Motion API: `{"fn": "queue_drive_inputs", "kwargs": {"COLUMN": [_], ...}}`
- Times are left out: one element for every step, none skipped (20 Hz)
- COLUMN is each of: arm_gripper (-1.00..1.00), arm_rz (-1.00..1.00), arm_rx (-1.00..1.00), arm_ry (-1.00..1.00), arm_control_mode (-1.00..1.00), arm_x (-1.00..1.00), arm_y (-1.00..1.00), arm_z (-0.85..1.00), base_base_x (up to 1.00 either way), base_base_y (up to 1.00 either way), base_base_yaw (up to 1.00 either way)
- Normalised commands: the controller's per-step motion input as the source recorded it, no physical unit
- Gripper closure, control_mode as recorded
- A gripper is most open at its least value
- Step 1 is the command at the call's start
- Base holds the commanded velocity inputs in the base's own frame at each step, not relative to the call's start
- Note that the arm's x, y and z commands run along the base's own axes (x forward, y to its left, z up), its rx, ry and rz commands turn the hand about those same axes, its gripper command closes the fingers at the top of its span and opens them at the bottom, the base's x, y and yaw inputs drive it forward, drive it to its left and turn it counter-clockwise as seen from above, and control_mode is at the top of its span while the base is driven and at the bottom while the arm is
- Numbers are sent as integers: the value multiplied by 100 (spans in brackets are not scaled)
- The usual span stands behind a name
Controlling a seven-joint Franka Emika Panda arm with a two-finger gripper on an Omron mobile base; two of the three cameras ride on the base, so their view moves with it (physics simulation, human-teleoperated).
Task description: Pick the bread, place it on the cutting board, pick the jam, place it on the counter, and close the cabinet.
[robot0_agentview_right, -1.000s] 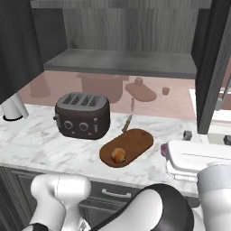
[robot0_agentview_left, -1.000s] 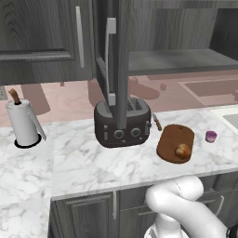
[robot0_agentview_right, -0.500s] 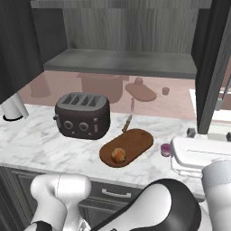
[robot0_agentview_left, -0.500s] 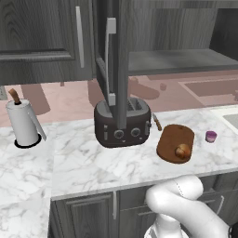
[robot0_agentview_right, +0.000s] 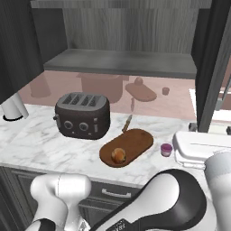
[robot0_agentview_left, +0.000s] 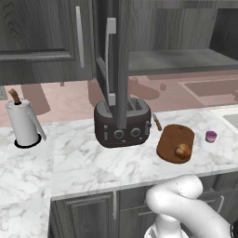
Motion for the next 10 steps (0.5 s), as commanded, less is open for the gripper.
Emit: {"fn": "queue_drive_inputs", "kwargs": {"arm_gripper": [-100,-100,-100,-100,-100,-100,-100,-100,-100,-100], "arm_rz": [2,2,2,2,2,2,2,3,3,3], "arm_rx": [0,0,0,0,0,0,0,0,0,0], "arm_ry": [0,0,0,0,0,0,0,0,0,0], "arm_control_mode": [-100,-100,-100,-100,-100,-100,-100,-100,-100,-100], "arm_x": [25,25,24,24,24,23,17,15,14,14], "arm_y": [-6,-7,-9,-9,-10,-10,-13,-15,-14,-14], "arm_z": [0,0,0,0,0,0,0,0,0,0], "base_base_x": [0,0,0,0,0,0,0,0,0,0], "base_base_y": [0,0,0,0,0,0,0,0,0,0], "base_base_yaw": [0,0,0,0,0,0,0,0,0,0]}}
